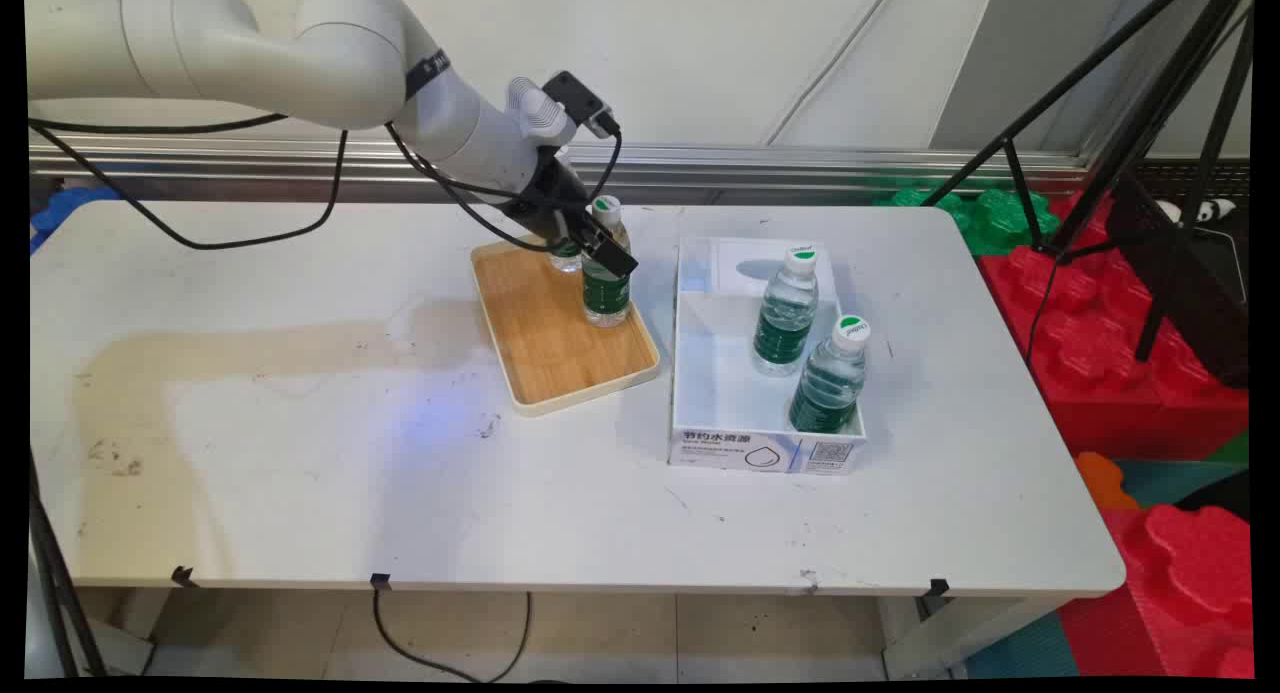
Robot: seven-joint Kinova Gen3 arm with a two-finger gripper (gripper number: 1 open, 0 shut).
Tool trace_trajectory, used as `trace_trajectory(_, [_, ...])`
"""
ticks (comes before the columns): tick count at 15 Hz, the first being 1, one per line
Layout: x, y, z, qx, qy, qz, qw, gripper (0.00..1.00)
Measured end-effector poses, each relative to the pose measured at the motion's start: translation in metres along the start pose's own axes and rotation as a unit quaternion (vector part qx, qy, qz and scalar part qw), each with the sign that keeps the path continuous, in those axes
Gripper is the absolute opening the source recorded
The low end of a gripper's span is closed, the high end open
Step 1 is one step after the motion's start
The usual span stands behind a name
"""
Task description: Pick up the green bottle from the white box
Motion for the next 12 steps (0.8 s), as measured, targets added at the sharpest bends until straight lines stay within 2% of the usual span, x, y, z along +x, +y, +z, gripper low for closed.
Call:
trace_trajectory(6, [0.005,0.002,-0.021,0.001,0.024,0.009,0.9997,1.00])
trace_trajectory(12, [0.015,0.013,-0.072,0.003,0.055,0.044,0.9975,1.00])
